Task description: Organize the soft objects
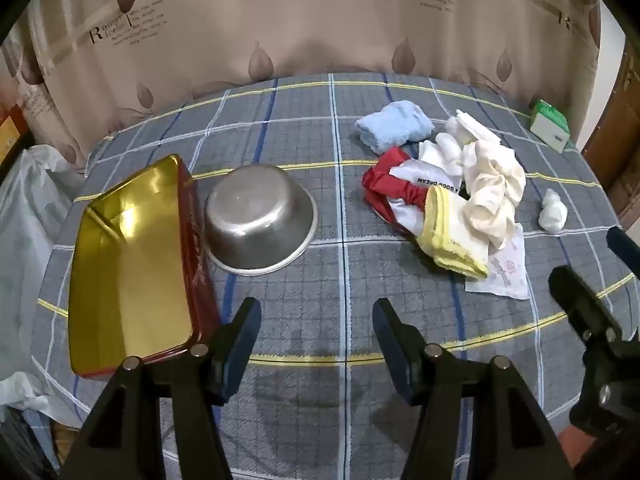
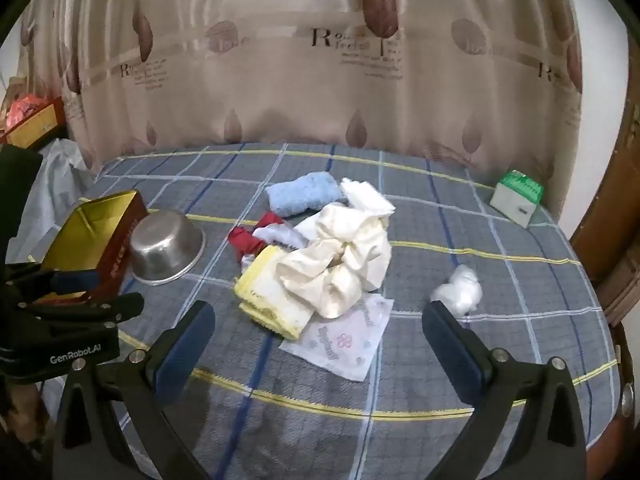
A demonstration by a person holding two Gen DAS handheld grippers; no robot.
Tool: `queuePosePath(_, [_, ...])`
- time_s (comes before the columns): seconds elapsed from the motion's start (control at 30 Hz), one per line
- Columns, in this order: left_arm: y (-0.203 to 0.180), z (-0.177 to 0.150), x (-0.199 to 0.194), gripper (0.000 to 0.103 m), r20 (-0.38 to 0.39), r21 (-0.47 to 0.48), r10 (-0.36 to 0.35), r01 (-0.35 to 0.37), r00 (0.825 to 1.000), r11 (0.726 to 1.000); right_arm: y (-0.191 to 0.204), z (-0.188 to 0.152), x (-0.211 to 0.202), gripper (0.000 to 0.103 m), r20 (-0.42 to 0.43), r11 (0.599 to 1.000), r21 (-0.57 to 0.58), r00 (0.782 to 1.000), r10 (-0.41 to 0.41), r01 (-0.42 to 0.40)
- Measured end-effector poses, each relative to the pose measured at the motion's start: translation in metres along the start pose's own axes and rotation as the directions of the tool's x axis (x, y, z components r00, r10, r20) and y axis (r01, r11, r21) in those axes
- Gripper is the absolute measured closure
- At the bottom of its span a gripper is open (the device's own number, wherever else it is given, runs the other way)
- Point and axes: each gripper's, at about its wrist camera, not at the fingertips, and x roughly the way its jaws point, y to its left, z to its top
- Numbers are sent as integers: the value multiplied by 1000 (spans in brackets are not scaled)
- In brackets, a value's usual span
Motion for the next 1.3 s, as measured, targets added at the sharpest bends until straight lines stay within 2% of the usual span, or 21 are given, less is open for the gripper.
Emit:
queuePosePath(0.1, [0, -1, 0, 44, -3, -6, 19, -19, 1000, 1000, -2, -6, -2, 0, -1, 999, 17, 999, 49, -49])
queuePosePath(0.17, [0, -2, 1, 44, -7, -14, 29, -29, 1000, 999, 3, -1, -3, 0, -15, 1000, 9, 1000, 23, -23])
queuePosePath(0.23, [13, -3, 6, 44, -17, -51, -8, 7, 1000, 999, 3, 0, -3, 0, -17, 999, 21, 999, 32, -32])
queuePosePath(0.33, [16, -6, 7, 44, -30, -66, -3, 1, 1000, 998, 5, -10, 0, 0, -16, 999, 35, 999, 42, -42])
queuePosePath(0.43, [15, -6, 9, 44, -41, -54, 18, -21, 999, 998, 8, -11, 4, 0, -35, 999, 23, 998, 48, -47])
queuePosePath(0.67, [12, -9, 14, 44, -56, -43, 19, -21, 998, 999, 10, -9, 10, 0, -63, 999, 8, 997, 53, -52])
queuePosePath(1.3, [15, -10, 18, 44, -69, -45, 24, -27, 997, 999, 9, -13, 16, 0, -71, 998, 22, 996, 53, -52])
